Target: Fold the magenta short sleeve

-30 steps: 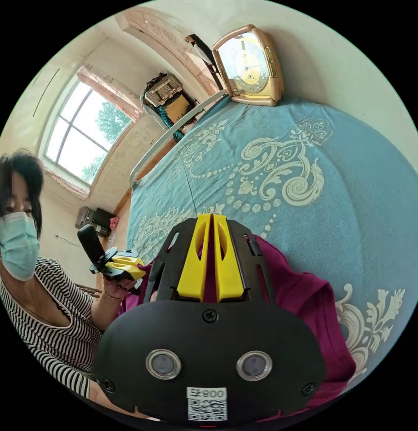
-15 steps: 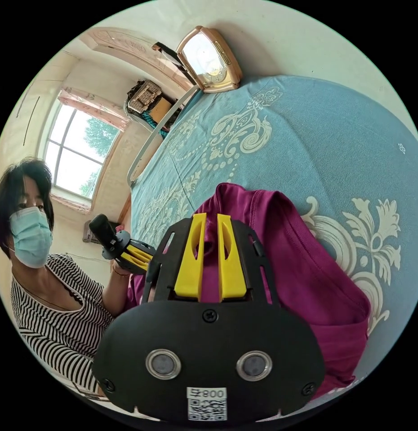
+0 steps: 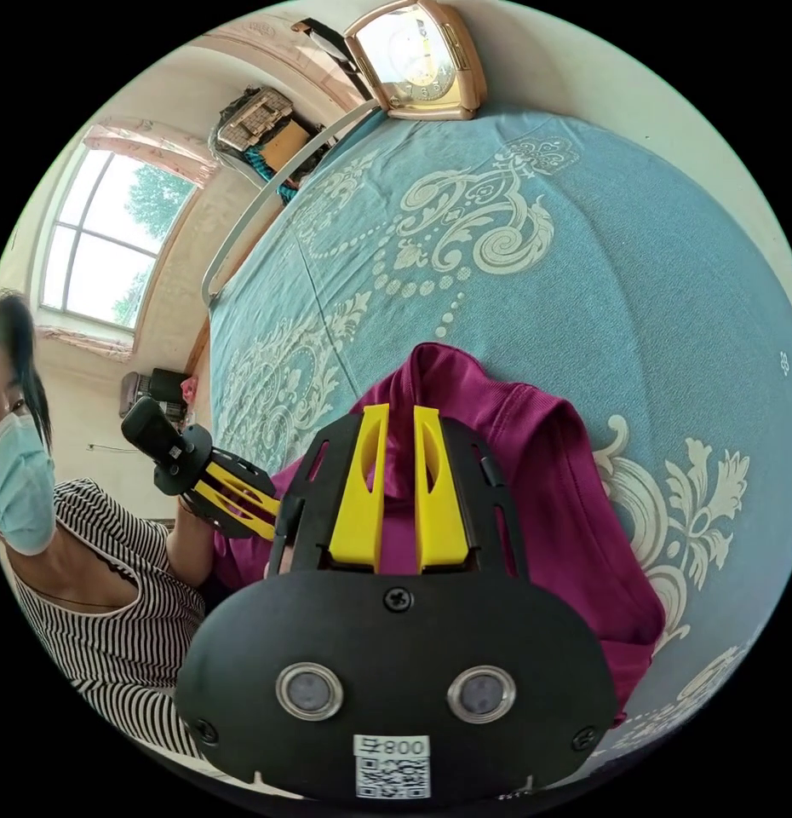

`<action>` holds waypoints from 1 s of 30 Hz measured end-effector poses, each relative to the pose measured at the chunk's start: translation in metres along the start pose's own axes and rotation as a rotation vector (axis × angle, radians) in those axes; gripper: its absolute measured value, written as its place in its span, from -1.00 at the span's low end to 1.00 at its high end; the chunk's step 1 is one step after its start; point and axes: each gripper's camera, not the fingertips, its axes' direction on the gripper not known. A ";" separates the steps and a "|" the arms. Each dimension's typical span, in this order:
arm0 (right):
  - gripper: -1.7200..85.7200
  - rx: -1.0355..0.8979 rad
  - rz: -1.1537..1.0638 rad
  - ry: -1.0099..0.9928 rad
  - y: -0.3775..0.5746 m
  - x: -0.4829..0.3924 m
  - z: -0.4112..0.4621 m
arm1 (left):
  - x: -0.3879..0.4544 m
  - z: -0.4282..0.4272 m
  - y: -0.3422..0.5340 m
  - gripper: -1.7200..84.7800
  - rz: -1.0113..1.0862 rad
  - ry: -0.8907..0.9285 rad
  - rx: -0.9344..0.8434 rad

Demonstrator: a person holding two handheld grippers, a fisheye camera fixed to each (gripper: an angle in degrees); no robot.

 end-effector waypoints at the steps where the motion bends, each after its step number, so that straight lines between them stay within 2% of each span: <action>1: -0.83 -0.008 0.000 0.004 -0.002 -0.001 0.003 | -0.001 0.000 -0.001 -0.89 -0.002 0.003 0.000; 5: -0.90 -0.007 -0.013 0.033 -0.010 -0.009 0.014 | -0.004 0.001 -0.006 -0.88 -0.018 0.011 0.013; 13: -0.94 0.072 -0.105 -0.050 -0.042 -0.037 0.007 | -0.011 -0.011 -0.008 -0.87 -0.055 -0.006 0.095; 21: -0.82 -0.013 -0.059 0.164 -0.023 -0.049 0.013 | -0.013 -0.008 -0.015 -0.85 -0.026 0.071 0.100; 26: -0.84 -0.056 -0.068 0.150 -0.022 -0.057 0.027 | -0.011 0.000 -0.021 -0.84 -0.019 0.024 0.025; 30: -0.90 -0.084 -0.081 0.223 -0.027 -0.067 0.037 | -0.016 -0.003 -0.021 -0.84 -0.031 0.043 0.049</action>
